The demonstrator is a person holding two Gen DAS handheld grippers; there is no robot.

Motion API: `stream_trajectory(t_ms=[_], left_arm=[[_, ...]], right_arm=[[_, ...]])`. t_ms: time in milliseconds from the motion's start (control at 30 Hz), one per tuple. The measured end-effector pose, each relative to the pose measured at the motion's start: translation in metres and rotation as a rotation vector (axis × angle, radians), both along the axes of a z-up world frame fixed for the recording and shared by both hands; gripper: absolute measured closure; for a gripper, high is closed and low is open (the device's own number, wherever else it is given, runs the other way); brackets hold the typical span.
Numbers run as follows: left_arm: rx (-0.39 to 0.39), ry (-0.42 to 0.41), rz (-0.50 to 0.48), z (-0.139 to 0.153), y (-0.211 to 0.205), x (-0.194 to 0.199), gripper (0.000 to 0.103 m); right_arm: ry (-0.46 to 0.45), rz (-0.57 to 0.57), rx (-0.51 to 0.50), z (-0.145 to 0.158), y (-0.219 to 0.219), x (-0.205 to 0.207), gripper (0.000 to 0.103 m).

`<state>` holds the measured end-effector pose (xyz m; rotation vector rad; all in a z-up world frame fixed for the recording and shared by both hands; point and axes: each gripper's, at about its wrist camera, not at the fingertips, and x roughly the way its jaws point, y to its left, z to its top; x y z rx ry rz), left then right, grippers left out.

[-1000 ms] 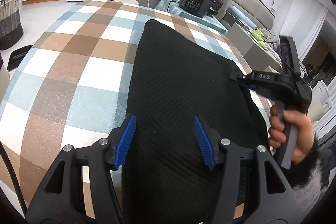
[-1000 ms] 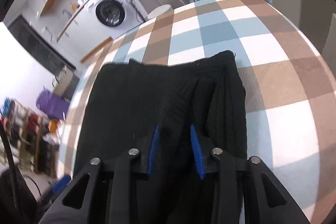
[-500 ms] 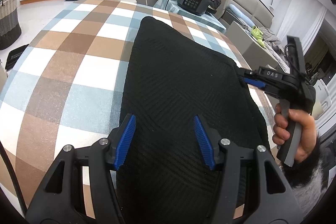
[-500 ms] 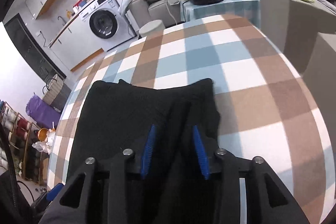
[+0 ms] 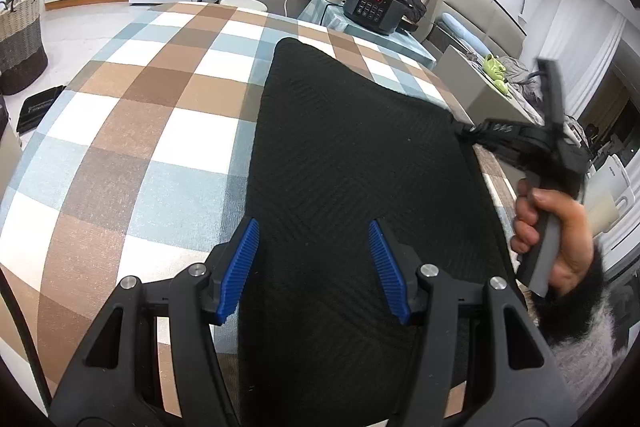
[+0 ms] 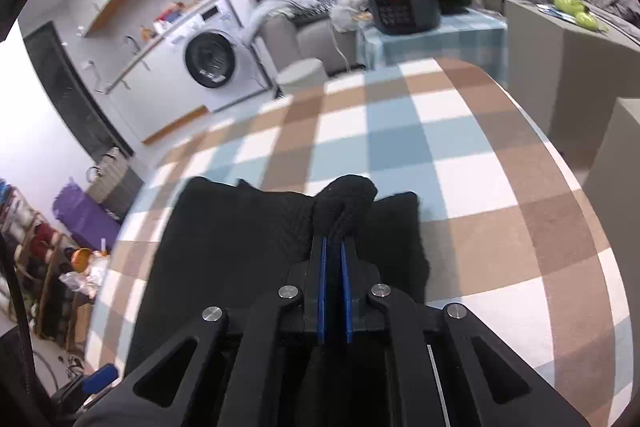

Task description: Fold small clothes

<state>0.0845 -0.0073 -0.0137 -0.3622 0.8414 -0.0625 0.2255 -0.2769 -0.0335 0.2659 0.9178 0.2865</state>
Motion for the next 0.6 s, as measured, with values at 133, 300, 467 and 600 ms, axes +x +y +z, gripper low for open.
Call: stream_trajectory(t_ms=[133,300,467,600], left_arm=[[0.009,0.011,-0.002,-0.002,-0.001,-0.005,0.048],[-0.001,0.017,-0.012,-0.005,-0.003,-0.007,0.048],[-0.024,0.016,-0.066,-0.005,-0.014,-0.007,0.045],[-0.012,0.01,-0.139,0.0,-0.037,-0.007,0.045]], right_arm=[[0.14,-0.03,0.017,-0.025,-0.008,0.011,0.087],[0.127,0.054,0.087,-0.012,-0.02,-0.039,0.067],[0.173,0.02,0.161,-0.021,-0.043,-0.118,0.067],[0.164,0.02,0.235,-0.017,-0.053,-0.177,0.067]])
